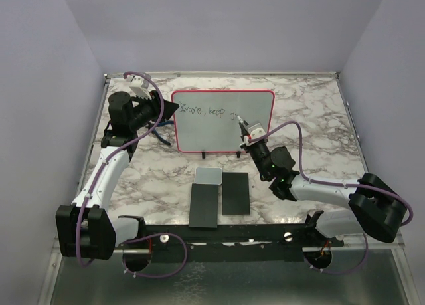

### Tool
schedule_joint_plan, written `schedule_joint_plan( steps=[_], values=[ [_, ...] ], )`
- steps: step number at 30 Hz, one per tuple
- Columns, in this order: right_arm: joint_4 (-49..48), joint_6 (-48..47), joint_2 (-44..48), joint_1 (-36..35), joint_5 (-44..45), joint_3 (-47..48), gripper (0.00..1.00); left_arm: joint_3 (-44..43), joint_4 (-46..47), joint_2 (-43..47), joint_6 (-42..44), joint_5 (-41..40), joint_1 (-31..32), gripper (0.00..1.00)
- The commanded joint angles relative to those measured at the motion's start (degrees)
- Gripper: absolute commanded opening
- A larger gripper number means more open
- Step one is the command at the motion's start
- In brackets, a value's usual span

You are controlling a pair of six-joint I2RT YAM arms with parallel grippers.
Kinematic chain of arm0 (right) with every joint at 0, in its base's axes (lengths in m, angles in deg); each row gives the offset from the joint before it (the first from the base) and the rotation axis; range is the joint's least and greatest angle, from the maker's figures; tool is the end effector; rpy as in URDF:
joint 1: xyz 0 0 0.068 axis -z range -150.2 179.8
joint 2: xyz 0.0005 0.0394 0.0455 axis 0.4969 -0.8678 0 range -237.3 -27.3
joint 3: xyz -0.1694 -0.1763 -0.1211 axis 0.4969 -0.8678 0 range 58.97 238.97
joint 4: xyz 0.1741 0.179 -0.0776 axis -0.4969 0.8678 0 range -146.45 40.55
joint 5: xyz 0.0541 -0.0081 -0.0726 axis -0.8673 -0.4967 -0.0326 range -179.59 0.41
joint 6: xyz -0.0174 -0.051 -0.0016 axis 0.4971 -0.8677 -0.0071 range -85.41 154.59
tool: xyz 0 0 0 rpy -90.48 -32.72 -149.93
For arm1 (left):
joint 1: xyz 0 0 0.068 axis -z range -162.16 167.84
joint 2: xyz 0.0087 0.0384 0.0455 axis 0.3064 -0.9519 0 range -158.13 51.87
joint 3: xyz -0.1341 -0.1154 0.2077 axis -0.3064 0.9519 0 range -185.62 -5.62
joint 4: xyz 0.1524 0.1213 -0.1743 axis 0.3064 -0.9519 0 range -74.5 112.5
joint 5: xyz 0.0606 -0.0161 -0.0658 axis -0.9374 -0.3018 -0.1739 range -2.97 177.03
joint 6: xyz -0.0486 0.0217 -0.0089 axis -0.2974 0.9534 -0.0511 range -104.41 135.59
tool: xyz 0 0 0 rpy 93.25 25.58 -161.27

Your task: Write a sentence on the whiteboard

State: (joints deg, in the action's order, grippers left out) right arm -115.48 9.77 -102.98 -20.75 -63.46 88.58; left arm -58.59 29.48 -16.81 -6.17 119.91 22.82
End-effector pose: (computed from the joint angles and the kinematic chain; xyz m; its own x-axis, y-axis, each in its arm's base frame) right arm 0.1844 0.1994 0.2583 0.3057 -0.2216 -0.9260 -0.3218 0.8913 -0.3196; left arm 0.2760 -0.0435 0.3351 -0.3655 -0.2807 -0.8875 0.5082 0.7386 -0.4430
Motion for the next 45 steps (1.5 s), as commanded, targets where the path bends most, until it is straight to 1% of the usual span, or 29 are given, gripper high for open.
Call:
schedule_joint_plan(
  steps=[1, 45],
  values=[
    [-1.03, -1.11, 0.77, 0.27, 1.12, 0.42, 0.01, 0.59, -0.92, 1.27, 0.92, -0.71, 0.15, 0.27],
    [-2.5, -2.25, 0.53, 0.27, -1.06, 1.29, 0.01, 0.59, -0.93, 1.46, 0.93, -0.71, 0.13, 0.27]
  ],
)
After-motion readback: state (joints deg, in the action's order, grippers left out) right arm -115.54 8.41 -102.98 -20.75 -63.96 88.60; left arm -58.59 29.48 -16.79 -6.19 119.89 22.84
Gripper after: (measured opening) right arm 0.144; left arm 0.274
